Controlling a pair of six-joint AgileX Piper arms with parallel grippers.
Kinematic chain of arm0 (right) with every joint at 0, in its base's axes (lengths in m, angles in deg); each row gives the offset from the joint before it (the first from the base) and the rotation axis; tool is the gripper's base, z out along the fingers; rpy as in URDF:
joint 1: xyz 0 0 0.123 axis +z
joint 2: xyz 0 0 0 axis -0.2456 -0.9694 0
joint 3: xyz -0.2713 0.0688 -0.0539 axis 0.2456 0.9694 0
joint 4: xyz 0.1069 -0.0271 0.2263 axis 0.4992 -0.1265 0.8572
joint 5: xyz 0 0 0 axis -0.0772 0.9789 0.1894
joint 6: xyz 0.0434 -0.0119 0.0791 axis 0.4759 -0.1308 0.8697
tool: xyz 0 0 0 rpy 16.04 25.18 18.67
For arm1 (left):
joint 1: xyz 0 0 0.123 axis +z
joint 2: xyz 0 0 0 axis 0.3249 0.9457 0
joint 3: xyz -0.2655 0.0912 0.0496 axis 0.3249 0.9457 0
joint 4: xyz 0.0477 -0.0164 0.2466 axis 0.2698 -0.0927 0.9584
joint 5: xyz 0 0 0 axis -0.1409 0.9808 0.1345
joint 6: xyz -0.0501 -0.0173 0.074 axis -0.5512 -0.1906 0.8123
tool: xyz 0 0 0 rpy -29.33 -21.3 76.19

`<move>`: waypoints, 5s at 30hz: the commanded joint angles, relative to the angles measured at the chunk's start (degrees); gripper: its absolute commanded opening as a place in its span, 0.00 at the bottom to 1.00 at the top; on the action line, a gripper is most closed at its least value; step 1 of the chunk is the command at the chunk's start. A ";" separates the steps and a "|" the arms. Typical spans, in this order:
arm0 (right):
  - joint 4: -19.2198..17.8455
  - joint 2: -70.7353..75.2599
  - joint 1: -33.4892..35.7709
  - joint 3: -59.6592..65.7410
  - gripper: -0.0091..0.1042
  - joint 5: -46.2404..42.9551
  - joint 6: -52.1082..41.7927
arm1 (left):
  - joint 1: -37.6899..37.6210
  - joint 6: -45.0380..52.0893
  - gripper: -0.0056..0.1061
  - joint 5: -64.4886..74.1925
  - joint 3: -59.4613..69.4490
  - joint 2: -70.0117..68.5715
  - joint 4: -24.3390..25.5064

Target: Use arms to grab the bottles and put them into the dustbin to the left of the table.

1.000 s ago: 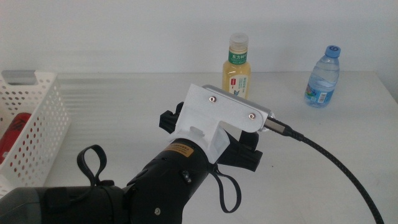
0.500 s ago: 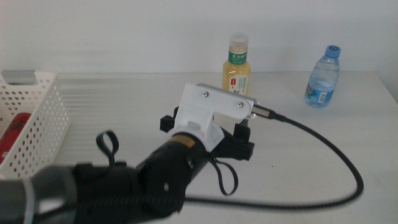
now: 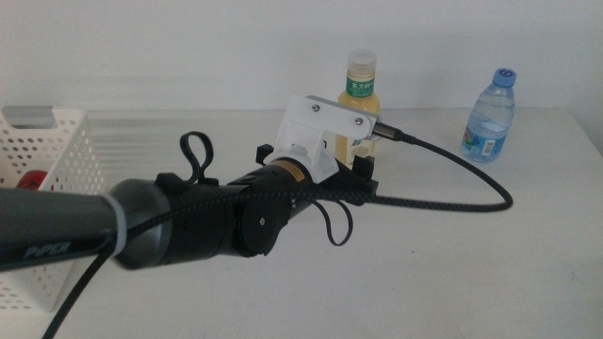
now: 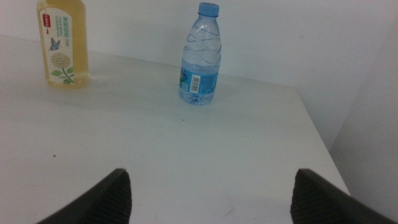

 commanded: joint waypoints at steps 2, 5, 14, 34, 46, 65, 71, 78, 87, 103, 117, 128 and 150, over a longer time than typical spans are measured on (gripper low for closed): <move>-0.37 1.57 -0.37 -0.45 0.67 -4.46 -0.69 | 2.22 -9.50 0.86 -4.39 -3.35 -0.34 11.45; -0.37 1.57 -0.37 -0.45 0.67 -4.46 -0.69 | 4.23 -17.14 0.86 -4.51 -5.59 2.31 19.96; -0.37 1.57 -0.37 -0.45 0.67 -4.46 -0.69 | 10.17 -38.38 0.86 -10.45 -11.51 10.18 41.86; -0.37 1.57 -0.37 -0.45 0.67 -4.46 -0.69 | 14.47 -51.56 0.86 -14.66 -26.88 22.97 56.39; -0.37 1.57 -0.37 -0.45 0.67 -4.46 -0.69 | 14.88 -53.05 0.86 -14.57 -33.27 27.78 56.44; -0.37 1.57 -0.37 -0.45 0.67 -4.46 -0.69 | 15.02 -53.03 0.86 -11.60 -33.73 28.49 57.71; -0.37 1.57 -0.37 -0.45 0.67 -4.46 -0.69 | 15.49 -64.94 0.86 -12.06 -33.73 28.16 60.79; -0.37 1.57 -0.37 -0.45 0.67 -4.46 -0.69 | 19.76 -69.29 0.86 -20.55 -33.73 28.22 75.03; -0.37 1.57 -0.37 -0.45 0.67 -4.46 -0.69 | 25.25 -71.91 0.86 -33.65 -33.99 29.78 84.10; -0.37 1.57 -0.37 -0.45 0.67 -4.46 -0.69 | 25.06 -88.95 0.86 -32.08 -52.82 38.82 98.19; -0.37 1.57 -0.37 -0.45 0.67 -4.46 -0.69 | 24.47 -90.30 0.81 -27.30 -55.51 40.09 102.27; -0.37 1.57 -0.37 -0.45 0.67 -4.46 -0.69 | 25.90 -91.51 0.13 -27.35 -55.51 39.96 103.54; -0.37 1.57 -0.37 -0.45 0.67 -4.46 -0.69 | 29.85 -124.83 0.01 -33.94 -52.10 23.86 135.22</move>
